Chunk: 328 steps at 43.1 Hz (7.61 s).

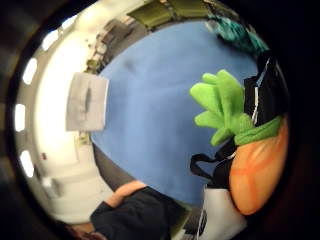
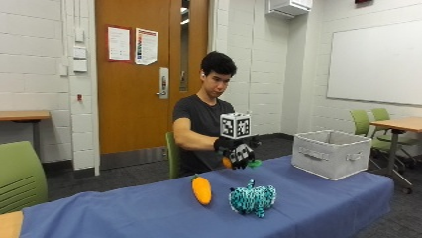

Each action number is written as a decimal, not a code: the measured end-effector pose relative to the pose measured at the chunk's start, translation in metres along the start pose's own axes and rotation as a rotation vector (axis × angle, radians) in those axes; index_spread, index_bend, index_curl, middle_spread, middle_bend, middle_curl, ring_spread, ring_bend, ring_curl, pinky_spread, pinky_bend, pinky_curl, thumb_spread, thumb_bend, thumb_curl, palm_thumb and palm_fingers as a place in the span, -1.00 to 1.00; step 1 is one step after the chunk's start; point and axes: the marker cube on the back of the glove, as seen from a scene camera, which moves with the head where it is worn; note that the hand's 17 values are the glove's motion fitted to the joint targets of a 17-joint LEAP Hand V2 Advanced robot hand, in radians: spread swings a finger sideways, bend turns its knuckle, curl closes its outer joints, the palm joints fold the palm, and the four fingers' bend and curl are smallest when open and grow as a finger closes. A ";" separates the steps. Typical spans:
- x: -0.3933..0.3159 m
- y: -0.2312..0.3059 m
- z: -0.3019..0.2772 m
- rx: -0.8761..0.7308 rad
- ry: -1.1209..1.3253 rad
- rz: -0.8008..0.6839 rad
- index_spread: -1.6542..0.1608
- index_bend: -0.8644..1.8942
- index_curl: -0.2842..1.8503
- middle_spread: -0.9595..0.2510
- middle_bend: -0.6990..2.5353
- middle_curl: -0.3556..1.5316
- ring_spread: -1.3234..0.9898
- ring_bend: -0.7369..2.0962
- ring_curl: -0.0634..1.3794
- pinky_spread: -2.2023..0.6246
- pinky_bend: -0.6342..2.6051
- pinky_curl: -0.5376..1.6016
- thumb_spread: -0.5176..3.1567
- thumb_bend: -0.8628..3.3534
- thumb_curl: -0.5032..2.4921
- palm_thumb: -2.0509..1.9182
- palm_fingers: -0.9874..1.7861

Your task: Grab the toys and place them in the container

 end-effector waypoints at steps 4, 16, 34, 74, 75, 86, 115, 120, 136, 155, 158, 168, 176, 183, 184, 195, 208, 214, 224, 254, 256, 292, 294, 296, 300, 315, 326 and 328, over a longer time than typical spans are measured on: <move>-0.005 -0.018 -0.016 -0.002 -0.022 0.012 0.36 -0.12 0.07 0.02 0.03 -0.01 -0.22 0.31 -0.18 0.21 -0.15 -0.11 -0.29 -0.47 -0.27 0.37 0.58; -0.116 -0.080 -0.151 0.144 -0.061 -0.098 0.30 -0.15 0.23 0.03 0.06 0.03 -0.21 0.35 -0.17 0.21 -0.12 -0.11 -0.35 -0.47 -0.19 0.37 0.54; -0.418 -0.104 -0.210 0.216 -0.065 -0.448 0.24 -0.21 0.43 0.03 0.07 0.07 -0.21 0.37 -0.18 0.21 -0.11 -0.11 -0.40 -0.47 -0.08 0.35 0.53; -0.317 -0.111 -0.169 0.167 0.059 -0.377 0.46 -0.32 -0.14 0.46 -0.25 -0.12 -0.02 0.15 -0.43 0.48 0.09 -0.11 -0.22 -0.65 -0.41 -0.04 -0.37; -0.306 -0.110 -0.170 0.160 0.044 -0.369 0.46 -0.32 -0.16 0.46 -0.25 -0.12 -0.02 0.15 -0.43 0.48 0.09 -0.11 -0.22 -0.65 -0.42 -0.04 -0.37; -0.143 -0.116 -0.168 0.190 0.088 -0.208 0.50 -0.29 -0.26 0.44 -0.26 -0.14 -0.07 0.08 -0.48 0.48 0.05 -0.15 -0.23 -0.65 -0.47 -0.04 -0.35; 0.092 -0.163 0.035 -0.079 0.108 0.053 0.48 -0.25 -0.33 0.35 -0.36 -0.18 -0.18 -0.08 -0.57 0.47 -0.05 -0.19 -0.28 -0.65 -0.53 -0.05 -0.32; 0.103 -0.163 0.065 -0.119 0.094 0.071 0.48 -0.25 -0.34 0.35 -0.37 -0.19 -0.19 -0.10 -0.58 0.47 -0.06 -0.19 -0.30 -0.66 -0.54 -0.07 -0.32; 0.113 -0.154 0.089 -0.104 0.049 0.100 0.42 0.16 -0.20 0.29 -0.42 -0.22 -0.25 -0.16 -0.63 0.43 -0.19 -0.26 -0.28 -0.61 -0.53 0.02 0.04; 0.091 -0.124 0.042 -0.125 0.064 0.109 0.42 -0.14 -0.06 -0.03 -0.19 -0.07 -0.26 0.30 -0.33 0.26 -0.15 -0.20 -0.21 -0.46 -0.36 0.33 0.57; 0.082 -0.120 0.023 -0.126 0.068 0.106 0.41 -0.18 -0.02 -0.05 -0.13 -0.03 -0.23 0.35 -0.28 0.24 -0.16 -0.19 -0.23 -0.46 -0.34 0.34 0.59; 0.022 -0.124 -0.085 0.013 0.100 0.039 0.34 -0.25 0.12 -0.05 -0.01 0.07 -0.20 0.42 -0.21 0.22 -0.13 -0.16 -0.29 -0.47 -0.27 0.36 0.57; -0.086 -0.127 -0.176 0.146 0.052 -0.087 0.30 -0.26 0.25 -0.04 0.03 0.10 -0.19 0.44 -0.20 0.21 -0.11 -0.15 -0.32 -0.48 -0.22 0.36 0.54; -0.216 -0.125 -0.222 0.234 0.055 -0.264 0.27 -0.26 0.36 -0.03 0.04 0.11 -0.18 0.45 -0.19 0.21 -0.10 -0.14 -0.33 -0.48 -0.18 0.36 0.52; -0.235 -0.124 -0.226 0.242 0.060 -0.291 0.27 -0.26 0.38 -0.03 0.04 0.12 -0.18 0.45 -0.19 0.21 -0.10 -0.14 -0.34 -0.48 -0.18 0.36 0.52; -0.405 -0.110 -0.232 0.237 -0.031 -0.545 0.24 -0.27 0.52 -0.01 0.05 0.13 -0.18 0.46 -0.19 0.21 -0.10 -0.14 -0.35 -0.49 -0.12 0.36 0.51; -0.450 -0.128 -0.193 0.159 -0.195 -0.721 0.24 -0.27 0.65 -0.01 0.06 0.14 -0.18 0.47 -0.19 0.21 -0.10 -0.14 -0.36 -0.49 -0.07 0.36 0.50; -0.448 -0.133 -0.175 0.139 -0.086 -0.702 0.24 -0.32 0.65 0.00 -0.04 0.07 -0.19 0.42 -0.24 0.24 -0.05 -0.12 -0.28 -0.57 -0.11 0.24 0.36; -0.415 -0.147 -0.174 0.147 -0.014 -0.467 0.35 -0.44 0.27 0.46 -0.23 -0.04 -0.01 0.19 -0.41 0.42 0.17 -0.06 -0.23 -0.65 -0.29 -0.03 -0.41; -0.175 -0.060 -0.178 0.206 0.114 -0.286 0.55 -0.28 -0.15 0.39 -0.32 -0.14 -0.16 0.01 -0.56 0.44 0.01 -0.17 -0.17 -0.63 -0.48 -0.02 -0.39; -0.154 -0.056 -0.178 0.208 0.121 -0.245 0.55 -0.28 -0.16 0.38 -0.33 -0.15 -0.16 -0.01 -0.57 0.44 0.00 -0.18 -0.17 -0.63 -0.48 -0.02 -0.39; 0.174 0.004 0.016 -0.050 0.073 0.246 0.42 -0.30 -0.44 0.59 -0.36 -0.15 -0.07 0.04 -0.51 0.48 0.00 -0.17 -0.18 -0.63 -0.54 -0.02 -0.29; 0.177 0.007 0.028 -0.070 0.064 0.266 0.42 -0.30 -0.45 0.61 -0.36 -0.15 -0.06 0.05 -0.50 0.47 0.00 -0.17 -0.18 -0.63 -0.54 -0.02 -0.29; 0.179 0.010 0.040 -0.097 0.056 0.283 0.41 -0.30 -0.45 0.63 -0.35 -0.15 -0.05 0.05 -0.50 0.47 0.00 -0.17 -0.18 -0.63 -0.54 -0.02 -0.30; 0.186 0.014 0.063 -0.156 0.045 0.308 0.41 -0.29 -0.47 0.67 -0.35 -0.15 -0.03 0.05 -0.50 0.48 0.01 -0.17 -0.18 -0.63 -0.54 -0.02 -0.32; 0.202 0.032 0.092 -0.220 -0.002 0.377 0.37 -0.12 -0.42 0.79 -0.43 -0.19 0.03 -0.03 -0.55 0.47 -0.02 -0.18 -0.17 -0.62 -0.54 -0.01 -0.27; 0.184 0.036 0.082 -0.037 0.000 0.306 0.39 0.18 -0.25 0.58 -0.31 -0.13 -0.06 -0.07 -0.62 0.41 -0.16 -0.25 -0.07 -0.57 -0.51 0.10 0.09; 0.180 0.035 0.078 -0.014 0.003 0.293 0.39 0.15 -0.25 0.46 -0.26 -0.10 -0.09 0.01 -0.58 0.39 -0.16 -0.25 -0.05 -0.54 -0.50 0.15 0.22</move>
